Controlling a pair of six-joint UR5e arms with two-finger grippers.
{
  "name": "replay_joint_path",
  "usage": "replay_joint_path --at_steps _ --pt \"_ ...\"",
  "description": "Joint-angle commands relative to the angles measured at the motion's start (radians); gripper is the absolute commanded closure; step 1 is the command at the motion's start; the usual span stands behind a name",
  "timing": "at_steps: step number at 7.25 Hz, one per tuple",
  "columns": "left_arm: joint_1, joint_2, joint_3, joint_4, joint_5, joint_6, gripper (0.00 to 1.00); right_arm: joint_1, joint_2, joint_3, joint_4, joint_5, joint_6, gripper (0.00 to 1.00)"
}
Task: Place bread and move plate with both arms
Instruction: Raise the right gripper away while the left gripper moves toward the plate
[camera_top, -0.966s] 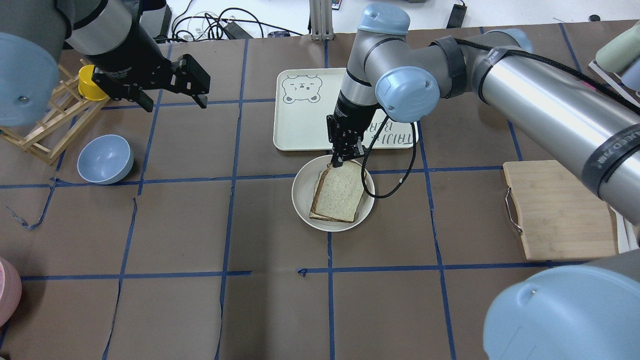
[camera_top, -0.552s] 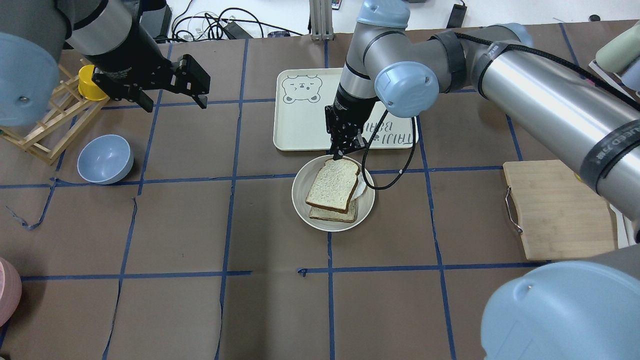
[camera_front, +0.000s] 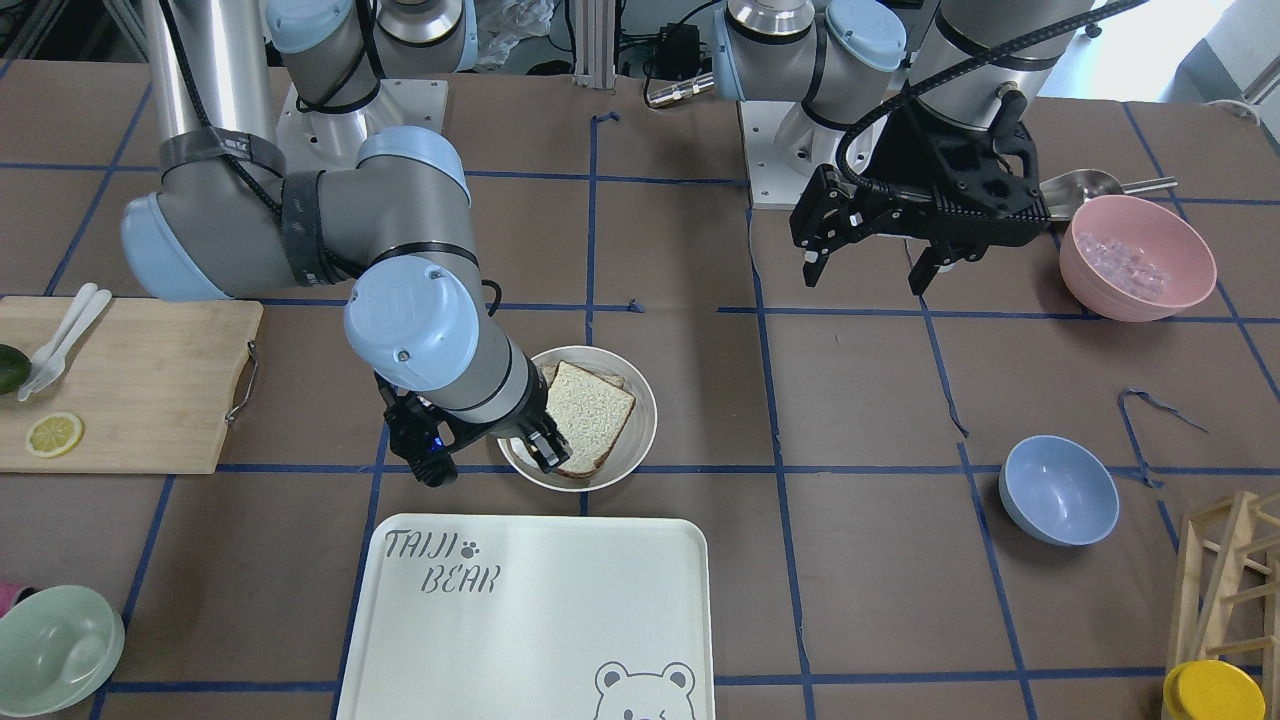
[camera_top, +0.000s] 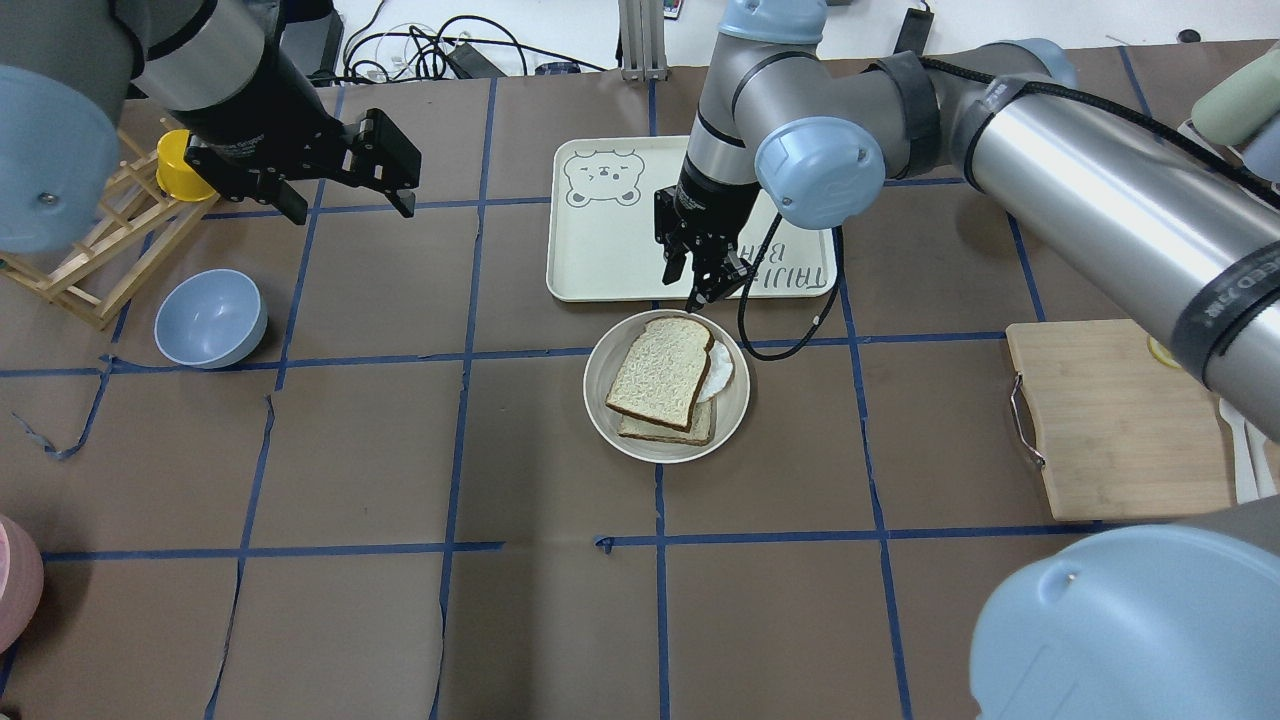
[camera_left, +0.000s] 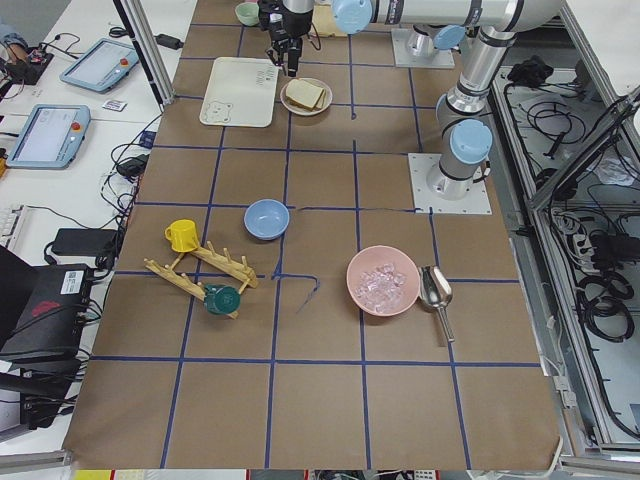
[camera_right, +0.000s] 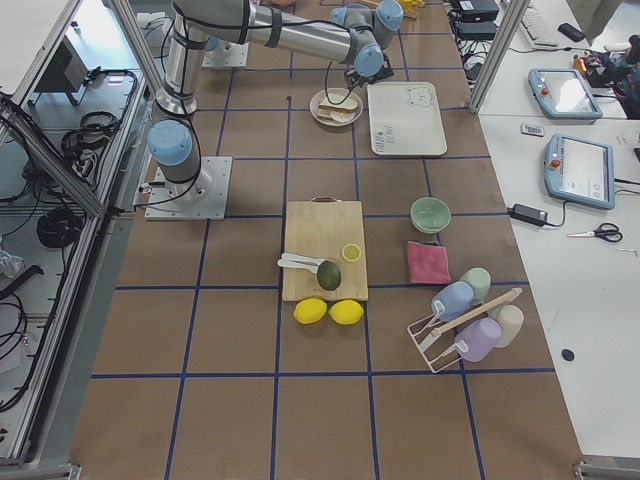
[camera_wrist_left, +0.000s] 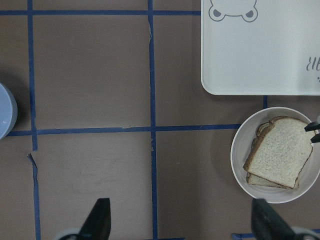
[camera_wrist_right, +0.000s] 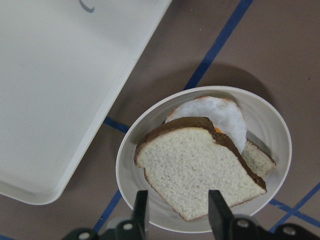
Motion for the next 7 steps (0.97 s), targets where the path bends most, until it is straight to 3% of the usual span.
replay_joint_path --at_steps 1,4,7 --pt "-0.001 0.000 -0.001 0.000 -0.001 0.000 0.00 -0.076 -0.102 0.013 0.022 -0.169 -0.363 0.00" --pt "-0.016 -0.034 -0.021 0.017 0.004 -0.031 0.00 -0.231 -0.213 0.011 0.178 -0.182 -0.726 0.00" --pt "-0.089 -0.122 -0.071 0.145 -0.022 -0.165 0.00 -0.234 -0.257 0.004 0.206 -0.167 -0.768 0.00"
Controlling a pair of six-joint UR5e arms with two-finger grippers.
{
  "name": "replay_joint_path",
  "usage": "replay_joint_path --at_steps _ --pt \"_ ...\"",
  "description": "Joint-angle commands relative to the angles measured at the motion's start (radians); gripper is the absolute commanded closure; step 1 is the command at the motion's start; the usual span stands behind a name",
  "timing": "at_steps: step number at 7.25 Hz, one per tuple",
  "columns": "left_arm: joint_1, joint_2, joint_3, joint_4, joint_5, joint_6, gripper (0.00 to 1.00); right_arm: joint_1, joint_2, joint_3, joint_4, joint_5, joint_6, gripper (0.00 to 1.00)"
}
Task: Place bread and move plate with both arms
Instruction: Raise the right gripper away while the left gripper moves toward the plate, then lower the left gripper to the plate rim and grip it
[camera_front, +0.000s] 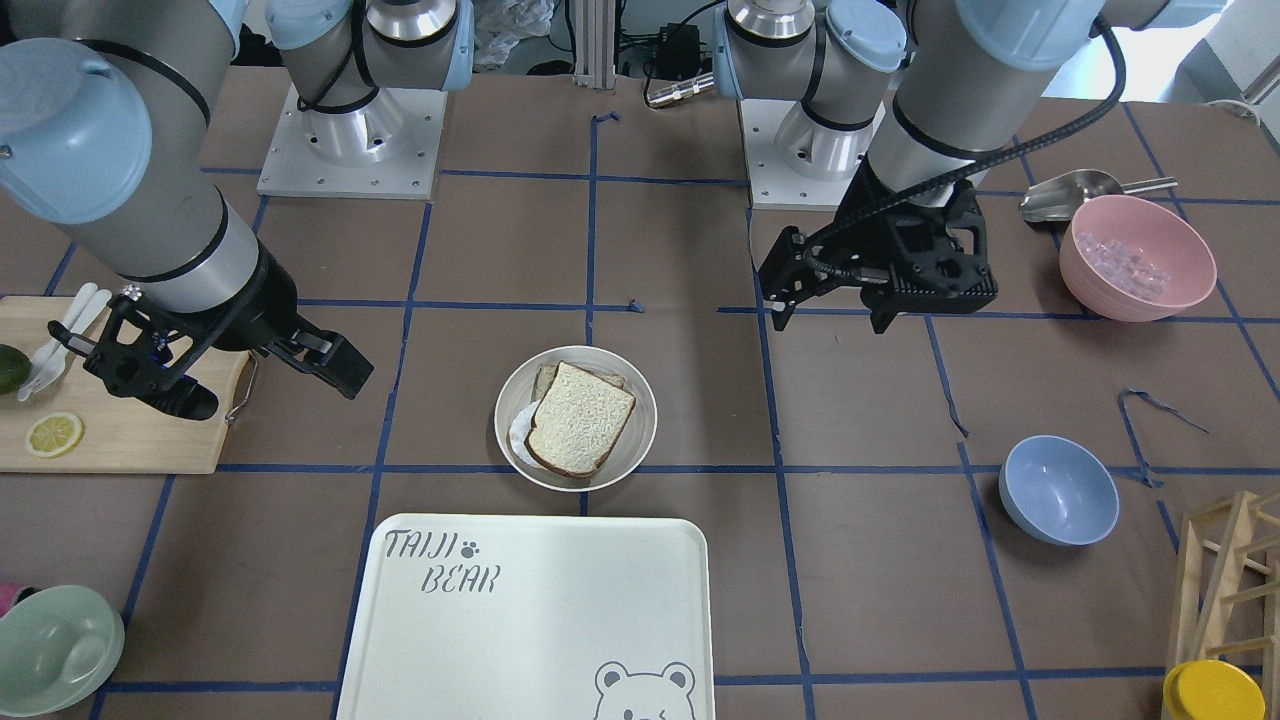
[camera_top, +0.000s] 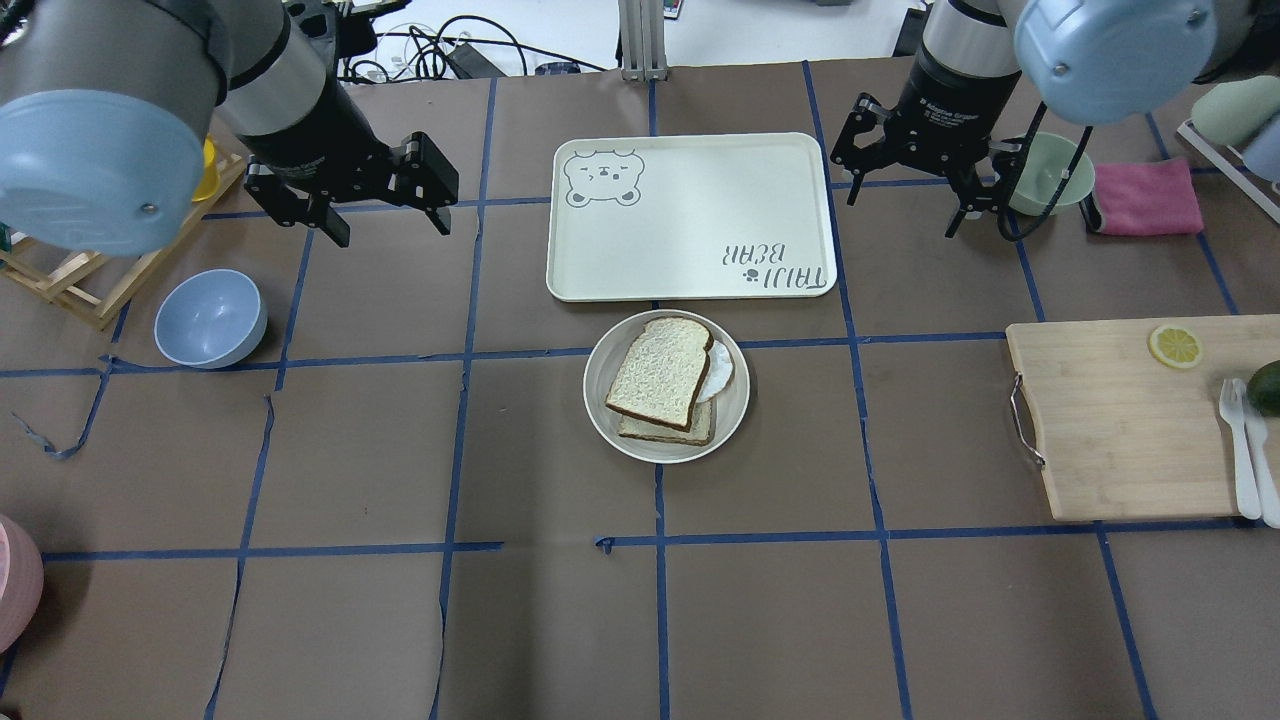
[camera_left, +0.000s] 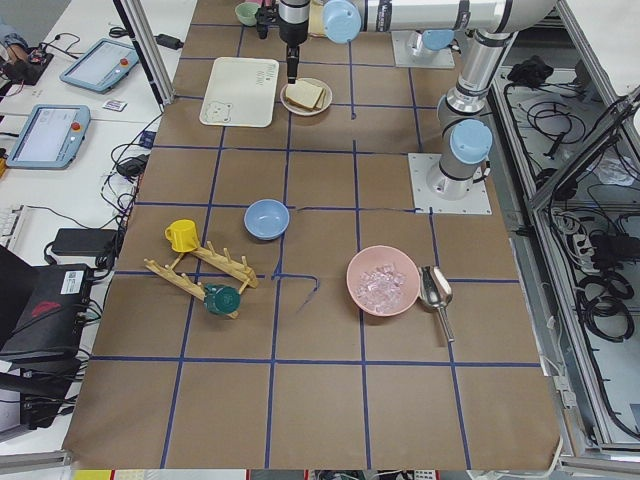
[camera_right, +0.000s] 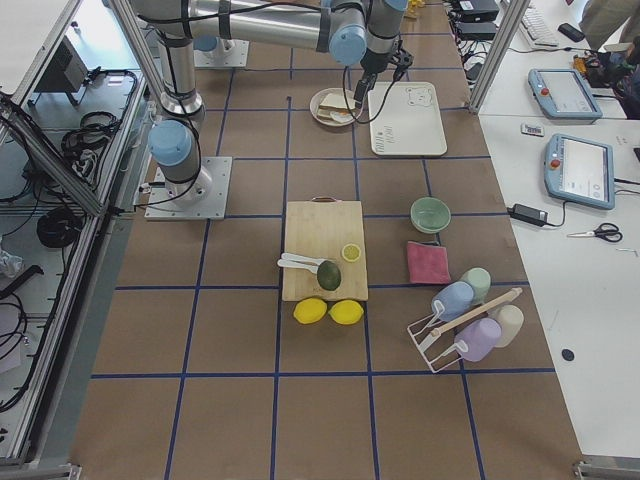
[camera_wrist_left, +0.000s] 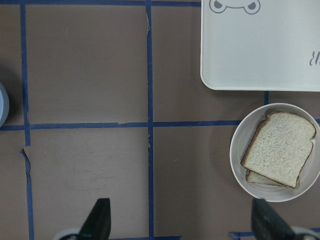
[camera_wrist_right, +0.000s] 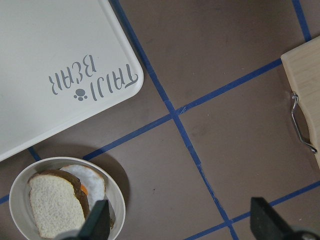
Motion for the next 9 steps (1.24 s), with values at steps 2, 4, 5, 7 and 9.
replay_joint_path --at_steps 2,4,5,7,9 --pt "-0.124 -0.096 -0.096 0.225 -0.010 -0.111 0.00 -0.008 -0.072 0.011 0.015 -0.006 -0.392 0.00" --pt "-0.130 -0.153 -0.199 0.361 -0.045 -0.117 0.00 -0.009 -0.106 0.013 0.103 -0.009 -0.406 0.00" --pt "-0.130 -0.202 -0.226 0.446 -0.047 -0.125 0.00 -0.009 -0.117 0.013 0.104 -0.009 -0.409 0.00" --pt "-0.144 -0.266 -0.227 0.466 -0.045 -0.192 0.01 -0.006 -0.118 0.014 0.110 -0.002 -0.409 0.00" --pt "-0.171 -0.317 -0.230 0.508 -0.044 -0.222 0.02 -0.006 -0.121 0.014 0.107 0.000 -0.404 0.00"
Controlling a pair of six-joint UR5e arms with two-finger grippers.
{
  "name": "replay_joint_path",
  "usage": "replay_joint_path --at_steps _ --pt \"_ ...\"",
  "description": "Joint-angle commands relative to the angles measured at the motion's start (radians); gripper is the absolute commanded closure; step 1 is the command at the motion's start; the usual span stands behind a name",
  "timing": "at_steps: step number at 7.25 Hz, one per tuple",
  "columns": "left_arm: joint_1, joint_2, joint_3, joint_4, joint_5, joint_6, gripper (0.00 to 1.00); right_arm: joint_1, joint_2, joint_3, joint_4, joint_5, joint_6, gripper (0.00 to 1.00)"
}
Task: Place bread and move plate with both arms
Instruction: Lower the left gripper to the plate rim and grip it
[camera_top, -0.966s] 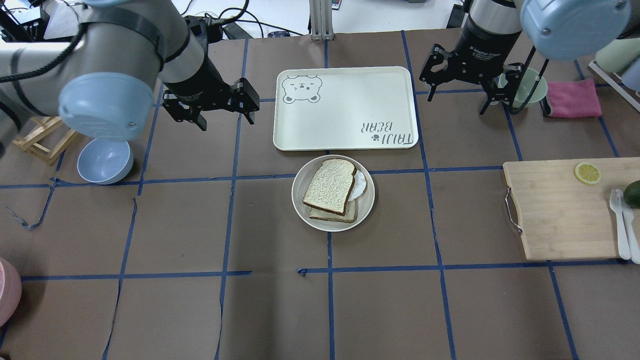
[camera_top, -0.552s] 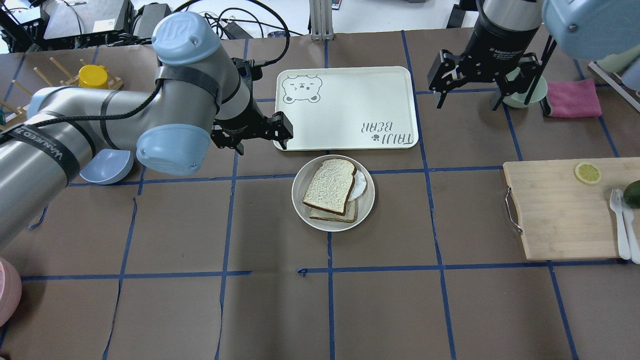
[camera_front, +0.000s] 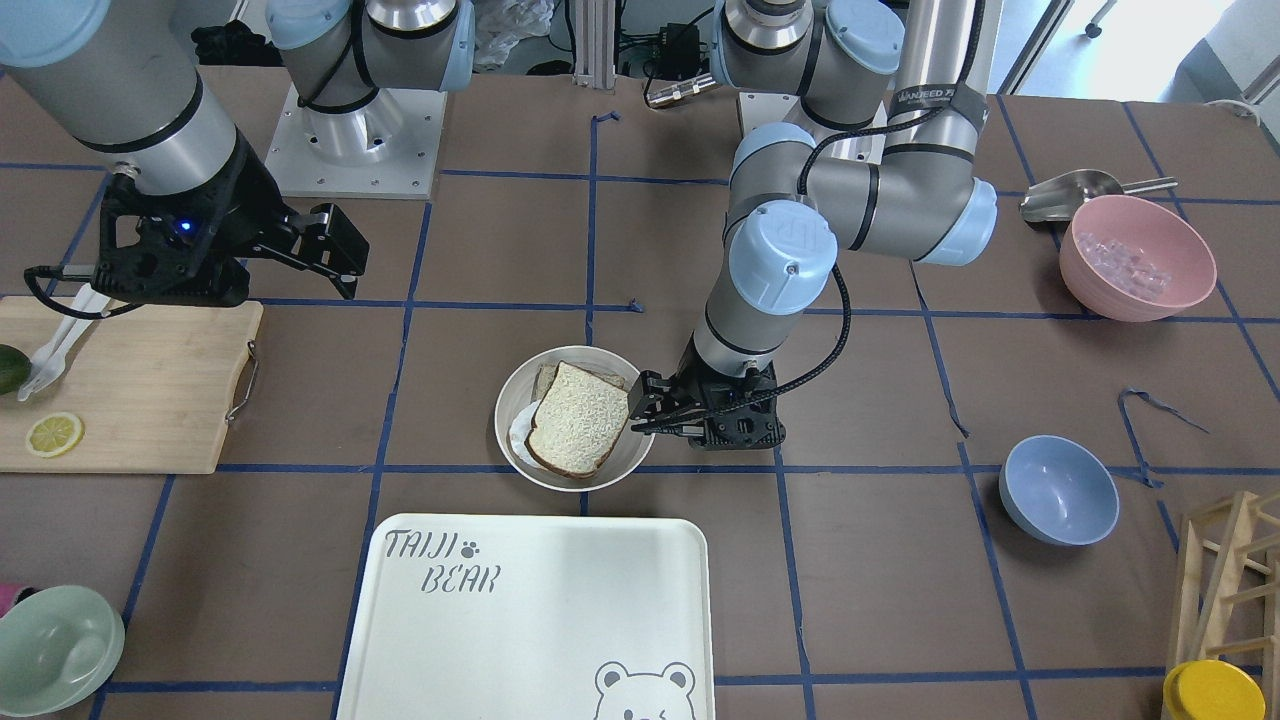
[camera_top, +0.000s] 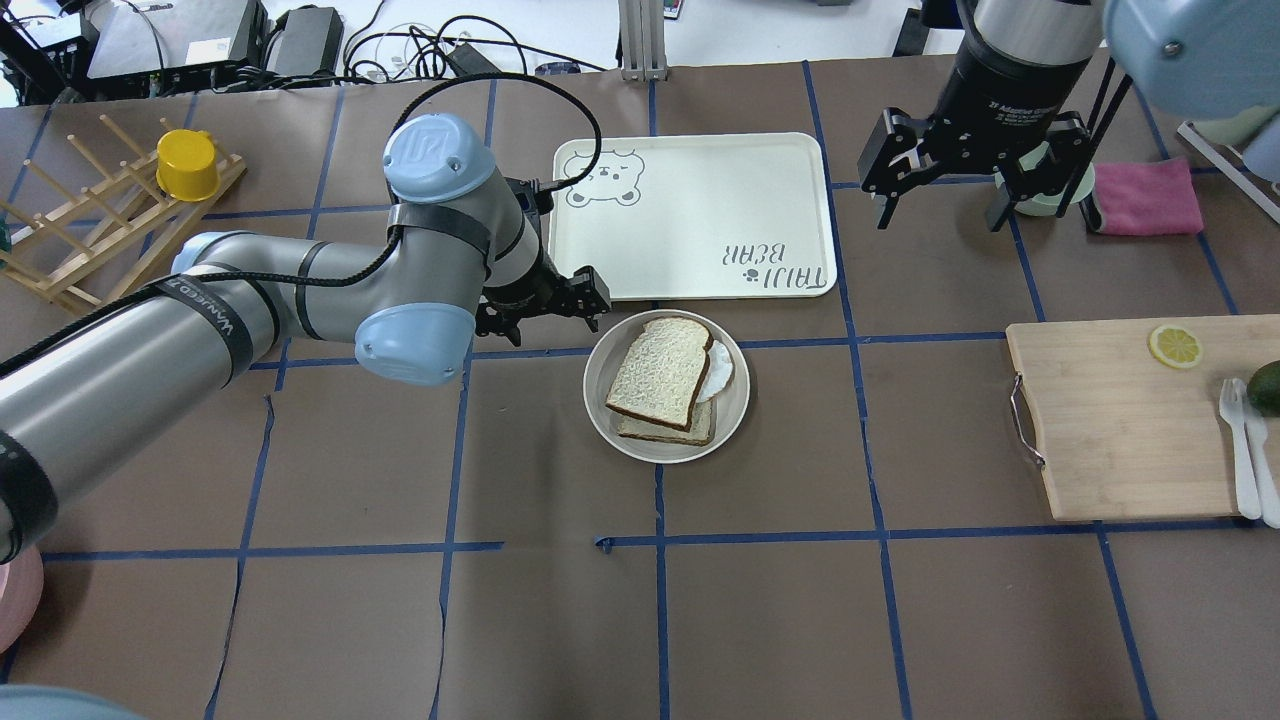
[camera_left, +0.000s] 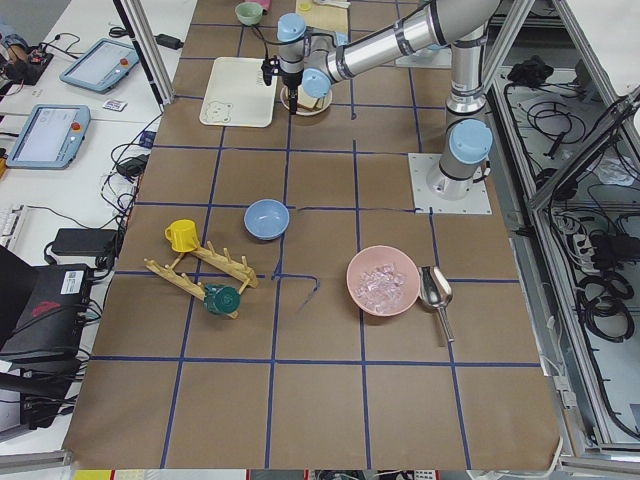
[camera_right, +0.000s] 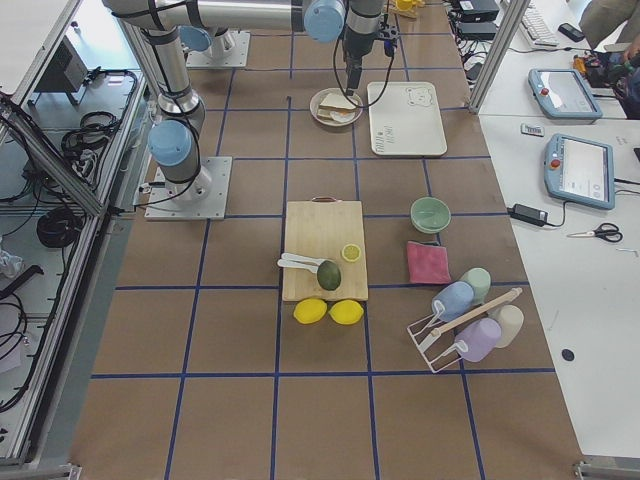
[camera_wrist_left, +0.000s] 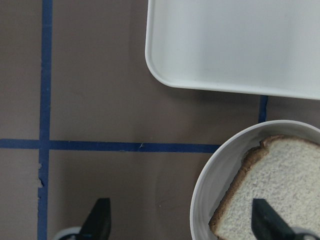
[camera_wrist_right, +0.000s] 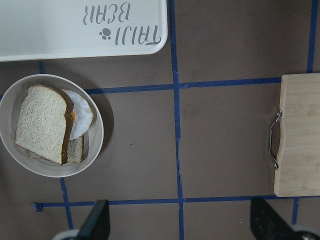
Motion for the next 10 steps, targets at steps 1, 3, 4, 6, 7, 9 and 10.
replay_joint_path --at_steps 1,3,4,6,7,9,10 --pt "-0.043 -0.047 -0.004 0.018 0.002 -0.034 0.06 0.000 0.006 0.002 -0.001 0.011 0.001 0.00" --pt "-0.045 -0.073 -0.004 0.028 0.002 -0.031 0.22 0.000 0.006 0.007 -0.009 0.013 0.000 0.00" --pt "-0.043 -0.075 -0.002 0.032 0.001 -0.030 0.24 0.000 0.008 0.007 -0.009 0.014 -0.002 0.00" --pt "-0.043 -0.080 -0.004 0.038 0.001 -0.026 0.37 -0.001 0.009 0.007 -0.011 0.005 -0.003 0.00" --pt "-0.043 -0.084 -0.005 0.047 -0.001 -0.025 0.55 -0.001 0.009 0.007 -0.011 0.004 -0.003 0.00" --pt "-0.048 -0.095 -0.010 0.052 -0.004 -0.025 0.75 0.000 0.009 0.007 -0.011 0.002 -0.002 0.00" --pt "-0.051 -0.095 -0.010 0.052 -0.010 -0.026 0.85 0.000 0.009 0.007 -0.011 0.003 -0.002 0.00"
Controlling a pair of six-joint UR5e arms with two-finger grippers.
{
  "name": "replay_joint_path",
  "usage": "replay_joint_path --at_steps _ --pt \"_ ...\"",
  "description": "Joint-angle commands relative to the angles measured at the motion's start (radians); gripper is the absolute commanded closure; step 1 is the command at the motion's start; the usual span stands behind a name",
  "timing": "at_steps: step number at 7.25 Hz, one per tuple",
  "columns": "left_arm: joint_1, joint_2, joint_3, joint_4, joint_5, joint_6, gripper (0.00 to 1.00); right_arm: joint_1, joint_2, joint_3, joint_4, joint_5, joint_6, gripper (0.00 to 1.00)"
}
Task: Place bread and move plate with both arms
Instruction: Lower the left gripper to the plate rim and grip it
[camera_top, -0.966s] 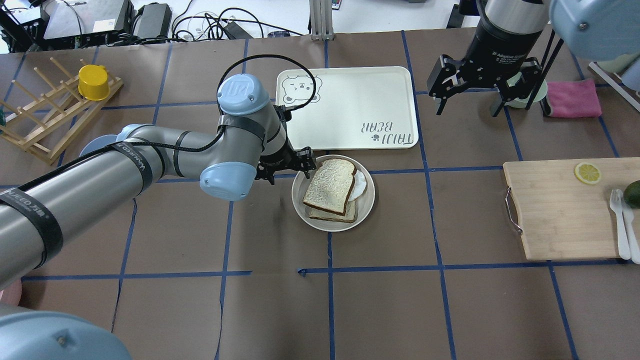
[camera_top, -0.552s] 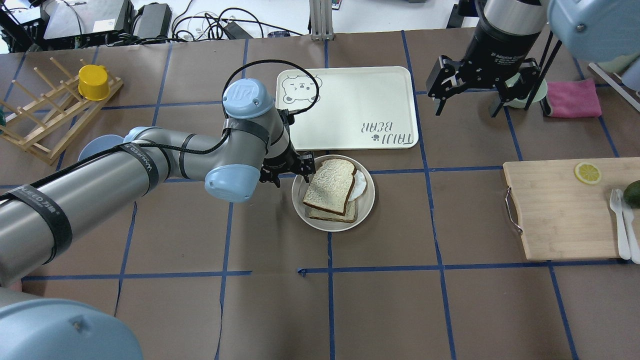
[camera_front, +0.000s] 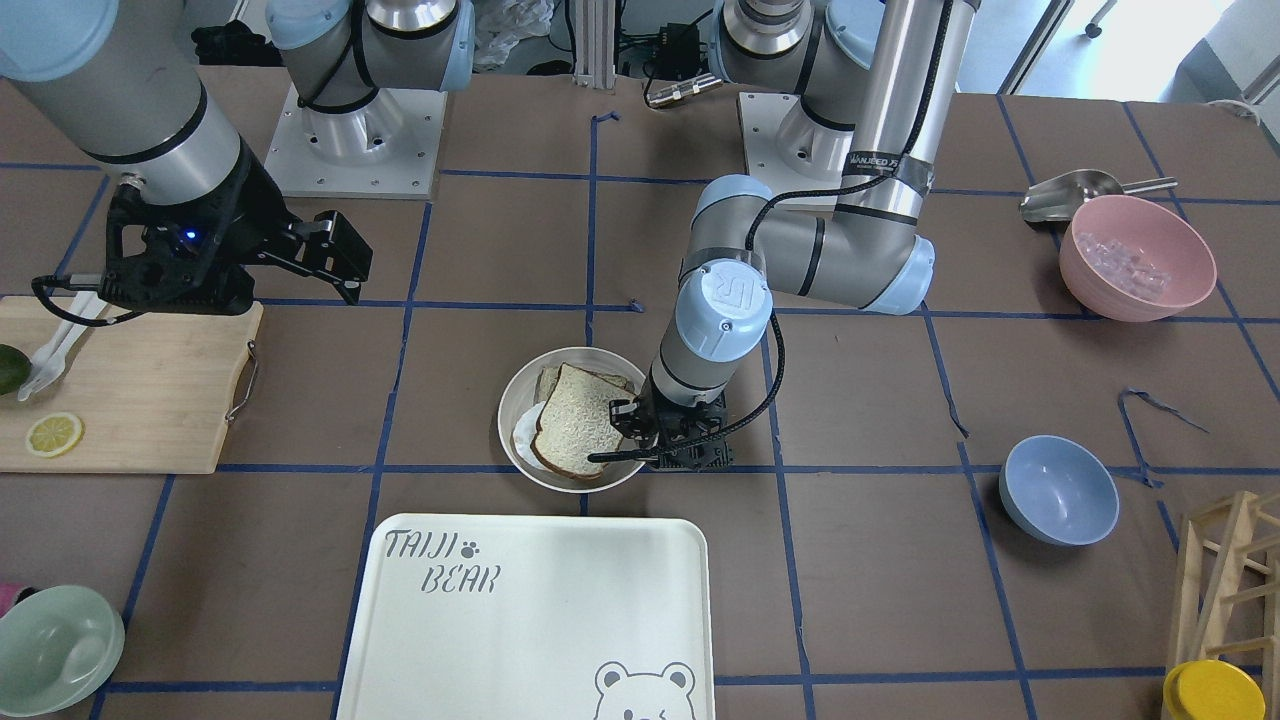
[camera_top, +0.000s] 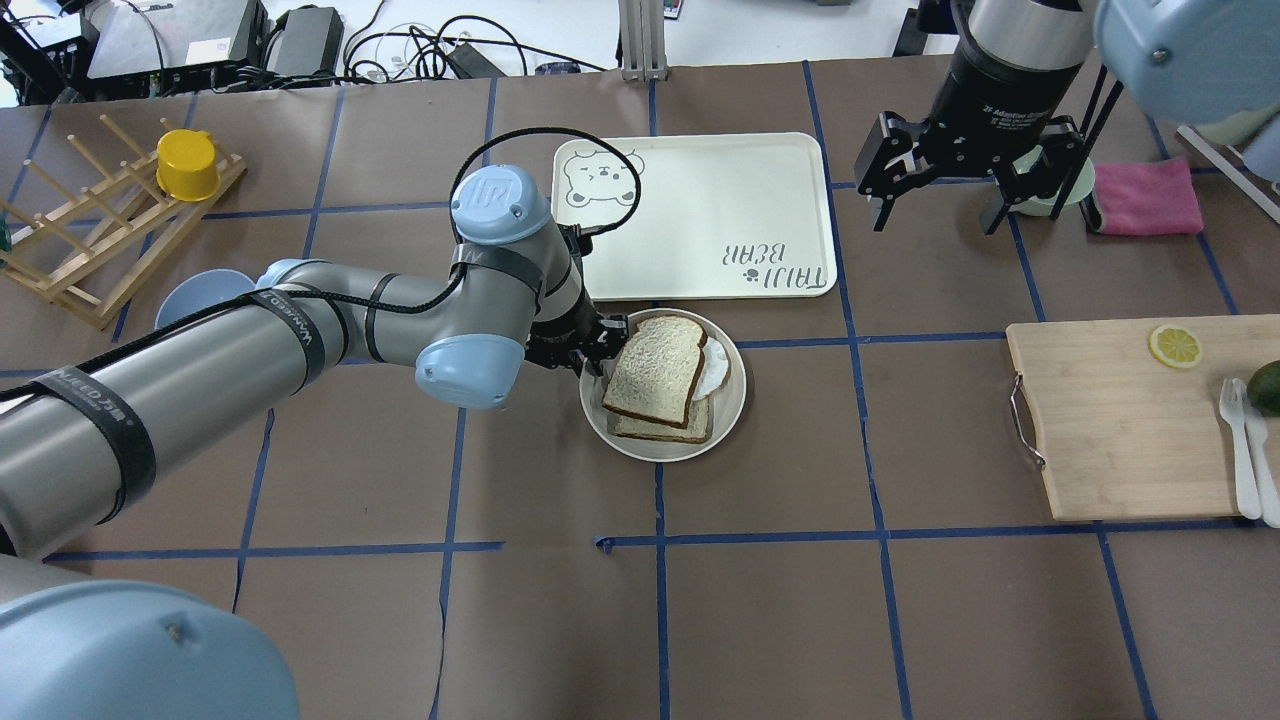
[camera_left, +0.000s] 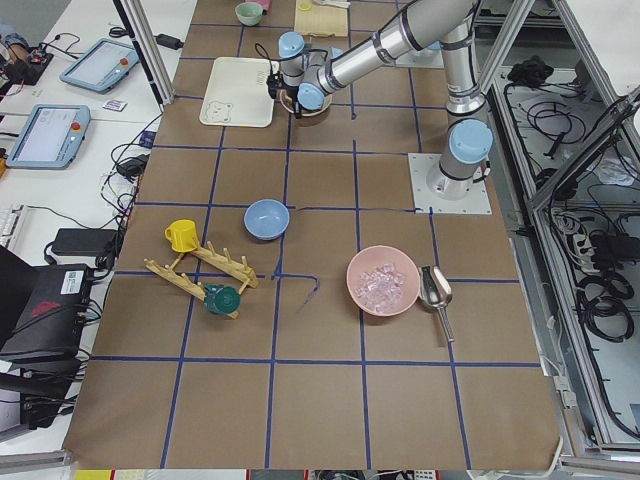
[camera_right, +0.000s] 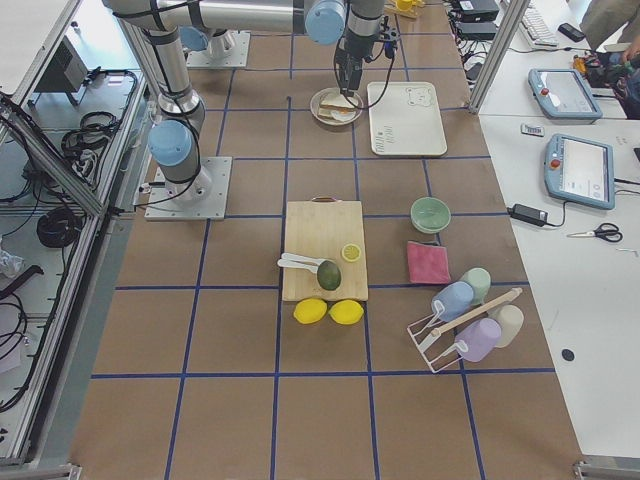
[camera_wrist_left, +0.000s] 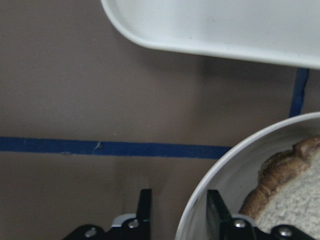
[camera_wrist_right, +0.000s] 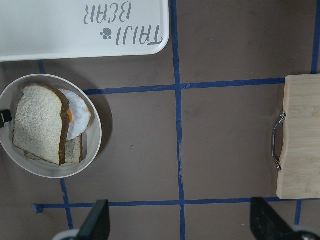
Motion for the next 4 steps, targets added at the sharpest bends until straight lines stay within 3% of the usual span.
replay_joint_path --at_steps 1,4 --pt "-0.003 0.004 0.001 0.001 -0.046 0.002 0.93 0.000 0.000 0.000 -0.002 -0.001 0.000 0.00" --pt "0.003 0.031 0.005 0.000 -0.113 0.005 0.96 0.000 -0.001 0.000 -0.002 0.000 0.000 0.00"
